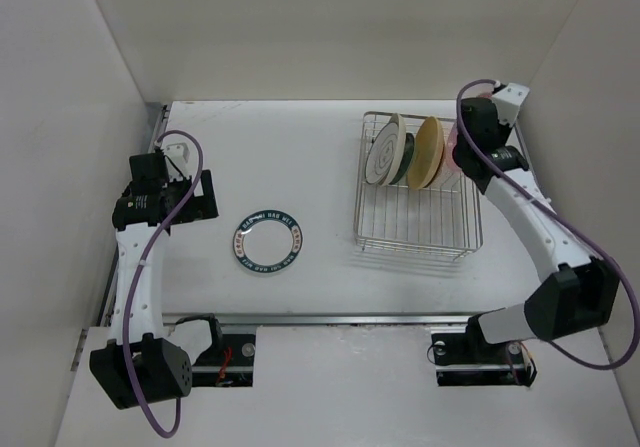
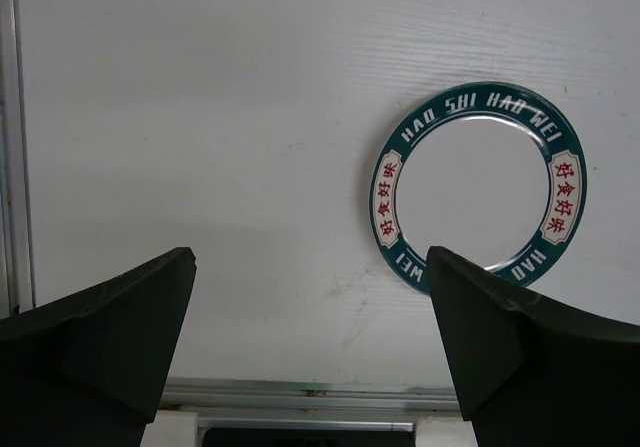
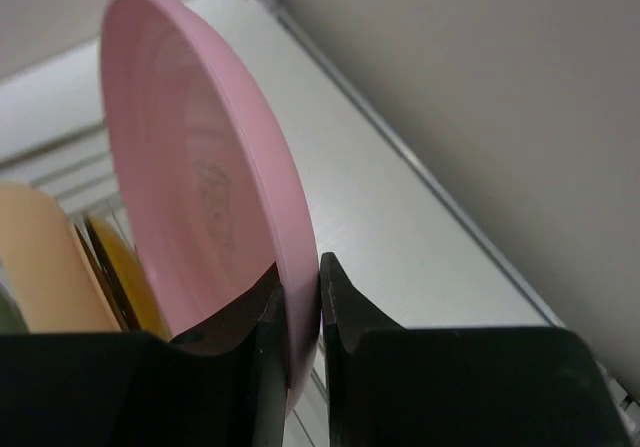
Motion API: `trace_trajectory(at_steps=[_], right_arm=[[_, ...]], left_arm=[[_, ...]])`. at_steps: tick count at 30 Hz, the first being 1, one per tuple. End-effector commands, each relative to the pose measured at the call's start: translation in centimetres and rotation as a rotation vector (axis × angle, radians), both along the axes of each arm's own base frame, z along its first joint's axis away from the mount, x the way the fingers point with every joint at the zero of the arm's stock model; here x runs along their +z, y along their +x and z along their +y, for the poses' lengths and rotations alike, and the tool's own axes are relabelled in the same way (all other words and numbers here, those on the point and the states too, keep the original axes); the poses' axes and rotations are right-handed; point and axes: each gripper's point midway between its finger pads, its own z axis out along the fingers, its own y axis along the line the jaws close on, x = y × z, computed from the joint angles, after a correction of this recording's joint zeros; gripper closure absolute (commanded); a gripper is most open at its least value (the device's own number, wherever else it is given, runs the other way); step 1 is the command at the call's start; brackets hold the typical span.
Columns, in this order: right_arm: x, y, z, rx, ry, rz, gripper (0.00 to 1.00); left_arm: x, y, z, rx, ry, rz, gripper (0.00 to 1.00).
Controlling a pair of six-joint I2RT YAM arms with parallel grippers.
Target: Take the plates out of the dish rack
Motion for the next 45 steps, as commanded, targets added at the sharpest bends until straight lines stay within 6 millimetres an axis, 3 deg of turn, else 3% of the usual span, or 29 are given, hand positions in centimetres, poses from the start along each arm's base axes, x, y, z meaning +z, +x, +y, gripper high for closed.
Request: trace_trajectory(at_steps=[1,3,6,8,9,11,12,13,14,15,16,17,21,23,24,26,27,28,30,31,33,34,35,37,39,41,45], right_arm=[[11.7,-2.3,-1.3,-0.118,-0.044,-0.303,1.00],[15.7,-3.9,-1.0,-0.130,-0.058,-0.383,1.00],[19.6,-4.9,1.0,-0.079,-0.045,-0.458,1.00],[20.4,-5.0,3.0,0.003,-0.024,-0.475,1.00],[20.7,-4.1,6.6,0.155,0.022,-0.498,1.00],[20.2,-2.8,11.4,0.357,0.121,-0.524,1.00],[19.9,-2.2,16.3,0.603,0.205,-0.524,1.00],[17.7,-1.2,19.5,0.727,0.252,-0.479,1.00],[17.6,-0.7,22.4,0.842,0.318,-0.499,1.00],[16.8,-1.5,27.0,1.051,0.377,-0.459,1.00],[16.4,-1.5,29.2,1.124,0.408,-0.442,1.00],[13.6,-0.3,31.7,1.168,0.440,-0.366,1.00],[12.3,1.4,36.5,1.199,0.760,-0.412,1.00],[11.8,2.4,37.7,1.201,0.820,-0.436,1.00],[9.9,3.8,38.8,1.184,0.846,-0.408,1.00],[8.4,5.3,40.2,1.144,0.926,-0.371,1.00],[9.3,5.9,41.0,1.158,0.956,-0.378,1.00],[6.2,7.1,42.3,1.126,1.003,-0.312,1.00],[5.3,8.3,43.3,1.103,1.048,-0.301,1.00],[2.5,9.3,43.8,1.059,1.060,-0.256,1.00],[0.3,10.3,44.0,0.998,1.072,-0.224,1.00],[0.3,11.0,44.2,0.989,1.068,-0.237,1.00],[-2.3,11.5,44.5,0.966,1.061,-0.187,0.96],[-3.6,12.5,44.3,0.904,1.057,-0.175,0.90],[-7.2,12.9,44.0,0.816,1.062,-0.107,0.84],[-8.7,13.4,43.4,0.749,1.058,-0.106,0.84],[-11.4,13.1,43.1,0.686,1.079,-0.059,0.73]], left_arm=[[0.1,0.0,-0.1,-0.014,-0.005,-0.011,0.00],[0.1,0.0,-0.1,-0.014,-0.005,-0.011,0.00],[0.1,0.0,-0.1,-0.014,-0.005,-0.011,0.00],[0.1,0.0,-0.1,-0.014,-0.005,-0.011,0.00],[0.3,-0.1,-0.2,-0.014,-0.003,-0.020,0.00],[0.3,-0.1,-0.2,-0.014,-0.003,-0.020,0.00],[0.3,-0.1,-0.2,-0.014,-0.003,-0.020,0.00],[0.3,-0.1,0.0,-0.008,0.004,-0.019,0.00],[0.6,0.0,0.0,-0.008,0.005,-0.028,0.00],[0.6,0.0,0.2,-0.002,0.012,-0.027,0.00],[0.6,0.0,0.2,-0.002,0.012,-0.027,0.00],[0.6,0.0,0.2,-0.002,0.012,-0.027,0.00],[0.6,0.0,0.4,0.004,0.019,-0.026,0.00],[0.6,0.0,0.4,0.004,0.019,-0.026,0.00],[0.4,0.1,0.4,0.004,0.018,-0.017,0.00],[0.4,0.1,0.4,0.004,0.018,-0.016,0.00],[0.1,0.2,0.4,0.004,0.016,-0.008,0.00],[0.1,0.2,0.4,0.004,0.016,-0.007,0.00],[0.1,0.2,0.4,0.004,0.016,-0.007,0.00],[0.1,0.2,0.4,0.004,0.016,-0.007,0.00],[0.1,0.1,0.5,0.009,0.023,-0.006,0.00],[-0.1,0.2,0.5,0.009,0.021,0.004,0.00],[-0.1,0.2,0.6,0.009,0.021,0.004,0.00],[-0.4,0.3,0.6,0.009,0.020,0.013,0.00],[-0.4,0.3,0.4,0.003,0.013,0.012,0.00],[-0.4,0.3,0.4,0.003,0.013,0.012,0.00],[-0.4,0.3,0.4,0.003,0.013,0.012,0.00]])
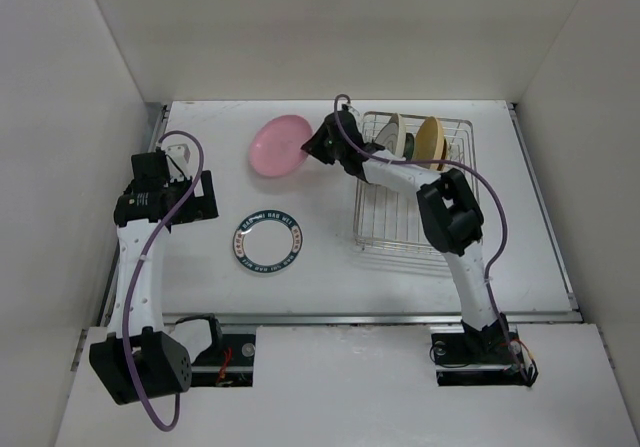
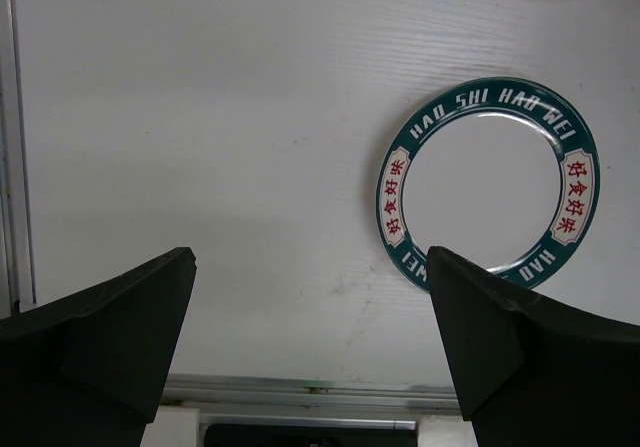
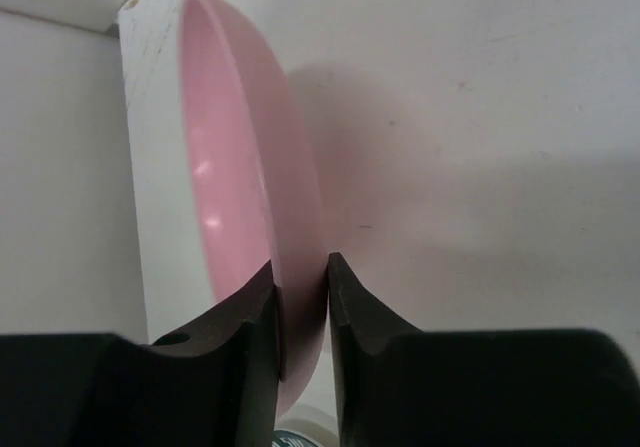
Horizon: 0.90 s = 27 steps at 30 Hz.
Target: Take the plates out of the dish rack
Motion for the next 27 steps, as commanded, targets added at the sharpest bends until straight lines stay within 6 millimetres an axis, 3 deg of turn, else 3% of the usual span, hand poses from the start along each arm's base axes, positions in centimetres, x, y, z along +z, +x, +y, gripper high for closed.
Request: trace_trajectory(at_steps=[1,3,10,13,14,15,16,17,20,21,24,25,27], right_arm=[[1.7,1.0,-0.1,-0.073,0.065,-0.002,0.70],[0.2,0.9,-0.2,-0.074,0.041,0.028,0.69],[-1.4,0.1,-0.8,-0.076,-0.004,0.088,0.60],[-0.7,-0.3,-1.2,-0.084,-0.017,0.097,0.52],[0.5,-0.5,-1.4,-0.079,-0.019,0.084,0.51],[-0.3,-1.0,-1.8,-0.075,-0.048,0.110,0.46],[1.4,-1.2,-2.2,-0.077,-0.055,0.096,0.43],[1.4,-1.1,-2.3,-0.085,-0.058,0.093,0.43],[4.2,-2.6,-2.4,-0.066,-0.090,0.035,0.36],[6.4,-2.9,-3.2,-0.073,-0.104,0.001,0.33],[8.7,-4.0,-4.7,-0.101,-0.199,-0.069,0.25],[11.3,-4.8,-5.4,-0.088,-0.201,-0.117,0.21],[12.5,-5.8,-6.5,-0.069,-0.223,-0.164,0.20]], left_arm=[[0.1,0.3,0.2,-0.005,0.006,-0.006,0.00],[0.1,0.3,0.2,-0.005,0.006,-0.006,0.00],[0.1,0.3,0.2,-0.005,0.006,-0.006,0.00],[0.1,0.3,0.2,-0.005,0.006,-0.006,0.00],[0.1,0.3,0.2,-0.005,0.006,-0.006,0.00],[0.1,0.3,0.2,-0.005,0.006,-0.006,0.00],[0.1,0.3,0.2,-0.005,0.006,-0.006,0.00],[0.1,0.3,0.2,-0.005,0.006,-0.006,0.00],[0.4,0.2,0.0,-0.010,0.000,-0.016,0.00],[0.4,0.2,0.0,-0.010,0.000,-0.017,0.00],[0.4,0.2,-0.2,-0.016,-0.007,-0.018,0.00],[0.4,0.2,-0.2,-0.016,-0.007,-0.018,0.00],[0.6,0.2,-0.2,-0.016,-0.005,-0.027,0.00]])
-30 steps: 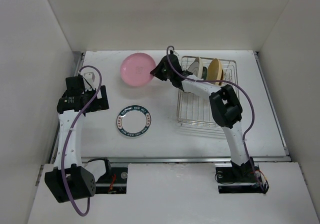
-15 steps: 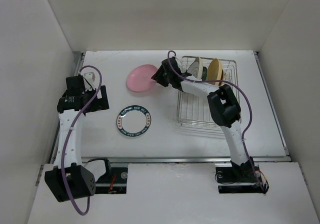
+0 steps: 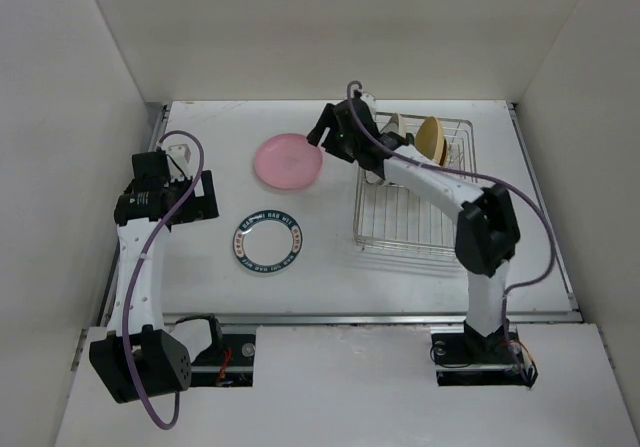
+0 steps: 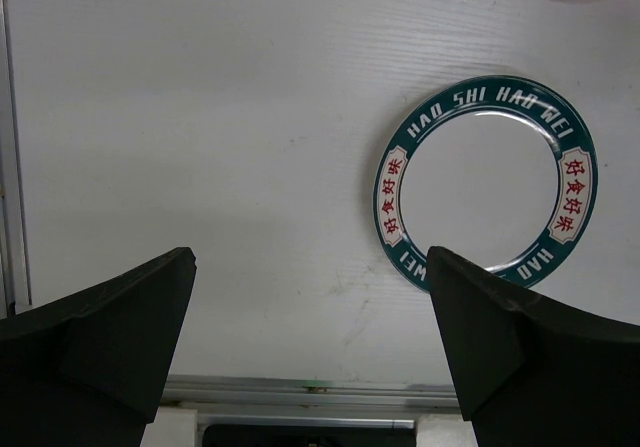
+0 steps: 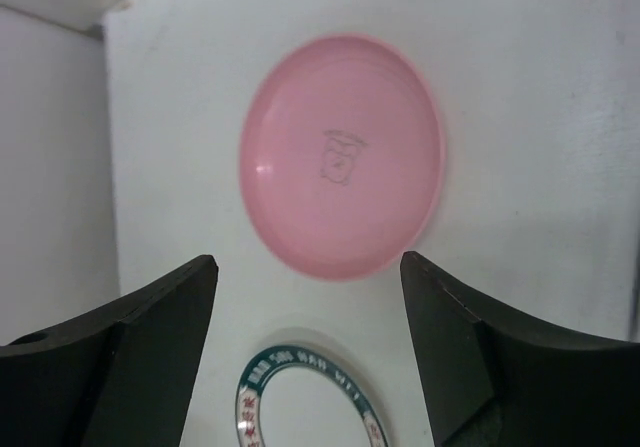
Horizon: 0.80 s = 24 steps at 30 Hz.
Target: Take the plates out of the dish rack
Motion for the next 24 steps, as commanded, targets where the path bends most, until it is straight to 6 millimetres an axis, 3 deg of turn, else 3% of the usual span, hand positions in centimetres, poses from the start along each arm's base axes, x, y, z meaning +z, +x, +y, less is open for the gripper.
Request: trace_trajectory(at_steps=[1,3,4,6,7,8,9,11,13,15,17,19,20,24], right_arm=[[10.0,-2.5,-2.6,0.027,-0.019,-0.221,0.20],[12.6,-3.9,-3.6,0.092,-0.066,-0.315,0.20],[15.2,-5.3,-5.1,0.086,-0.070,-0.371,0.20],[17.3,-6.5,-7.6,0.075,-0.157,-0.431,0.20],[18.0,-6.6,-10.0,-0.012,-0.219,-0.444,0.21],[20.1,-7.6,-12.3,-0.073,-0.244,-0.476,0.21],[20.0,-8.0,-14.6,-0.126,-0.313,-0.459,0.23],[21.9,-8.7,-20.5,-0.290,-0.404,-0.467,0.27],[21.8,-9.2,-22.1,-0.312,-0.435,-0.457,0.32],[21.6,-9.2,-25.8,-0.417,-0.490,-0.421,0.39],[20.5,-9.0,-28.9,-0.483,-0.540,-0.367,0.40],[19.1,-8.6,-30.5,-0.484,-0.555,-0.323,0.40],[19.0,-8.3,-32.5,-0.519,-0.553,-0.308,0.40],[15.5,-6.8,-33.9,-0.462,-0.546,-0.214,0.41]], left_arm=[[0.8,0.1,-0.1,-0.012,0.002,-0.033,0.00],[0.8,0.1,-0.1,-0.012,0.002,-0.033,0.00],[0.8,0.1,-0.1,-0.012,0.002,-0.033,0.00],[0.8,0.1,-0.1,-0.012,0.002,-0.033,0.00],[0.8,0.1,-0.1,-0.012,0.002,-0.033,0.00],[0.8,0.1,-0.1,-0.012,0.002,-0.033,0.00],[0.8,0.1,-0.1,-0.012,0.002,-0.033,0.00],[0.8,0.1,-0.1,-0.012,0.002,-0.033,0.00],[0.8,0.1,-0.1,-0.012,0.002,-0.033,0.00],[0.8,0.1,-0.1,-0.012,0.002,-0.033,0.00],[0.8,0.1,-0.2,-0.017,-0.005,-0.035,0.00],[0.8,0.1,-0.2,-0.017,-0.006,-0.035,0.00],[0.8,0.1,-0.2,-0.017,-0.006,-0.035,0.00],[0.8,0.1,-0.2,-0.017,-0.006,-0.035,0.00]])
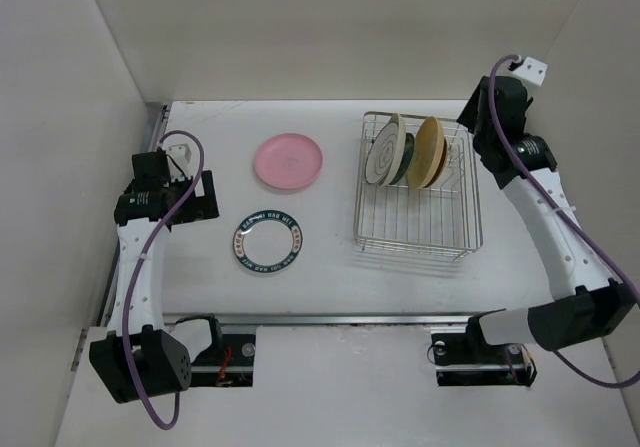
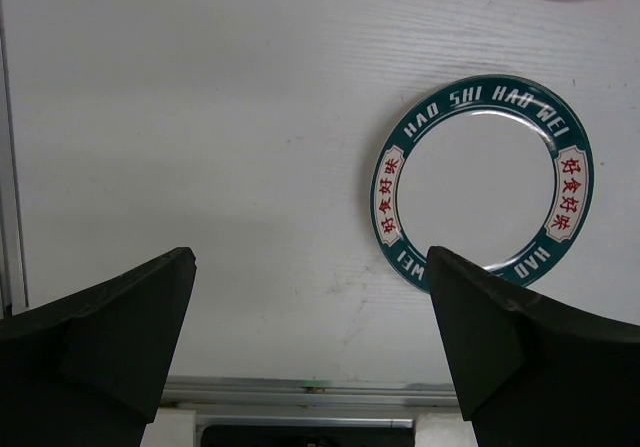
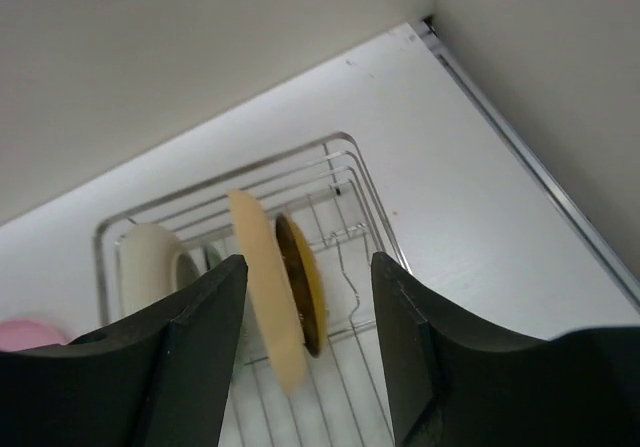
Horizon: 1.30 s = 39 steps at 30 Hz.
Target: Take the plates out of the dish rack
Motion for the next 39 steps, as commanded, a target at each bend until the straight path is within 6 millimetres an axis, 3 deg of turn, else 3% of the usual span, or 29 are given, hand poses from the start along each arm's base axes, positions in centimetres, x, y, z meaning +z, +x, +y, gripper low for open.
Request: trace_trajectory(at_steps=[1,5,6,9,23,29,32,35,36,39], right_arm=[[-3.5,0.7,-0.5,0.049,-0.006,0.125,0.42],[-10.0,2.7,-0.7,0.071,0.002,0.292,0.54],[-10.3,3.3,-0.8,0.076,0.012,0.288,0.60],[-13.3,4.2,-0.1,0.103,0.021,0.351,0.62],[-21.0,6.5,0.6,0.114,0.017,0.490,0.61],[-22.0,6.4,0.3,0.108,0.033,0.503,0.65],[-21.4,6.2,0.1,0.084,0.041,0.483,0.84],[-18.8,5.6,-0.4,0.065,0.033,0.424,1.00],[-16.8,5.3,-0.7,0.056,0.032,0.378,1.00],[-13.2,4.4,-1.9,-0.001,0.009,0.302,1.00]], left_arm=[[0.8,0.1,-0.1,-0.012,0.001,-0.034,0.00],[0.8,0.1,-0.1,-0.012,0.001,-0.034,0.00],[0.8,0.1,0.0,-0.019,0.006,-0.034,0.00],[0.8,0.1,0.0,-0.019,0.006,-0.034,0.00],[0.6,0.2,0.0,-0.019,0.005,-0.025,0.00],[0.8,0.1,0.0,-0.019,0.006,-0.034,0.00],[0.8,0.1,0.0,-0.019,0.006,-0.034,0.00],[0.8,0.1,0.0,-0.019,0.006,-0.034,0.00],[0.8,0.1,0.0,-0.019,0.006,-0.034,0.00],[0.8,0.1,0.0,-0.019,0.006,-0.034,0.00]])
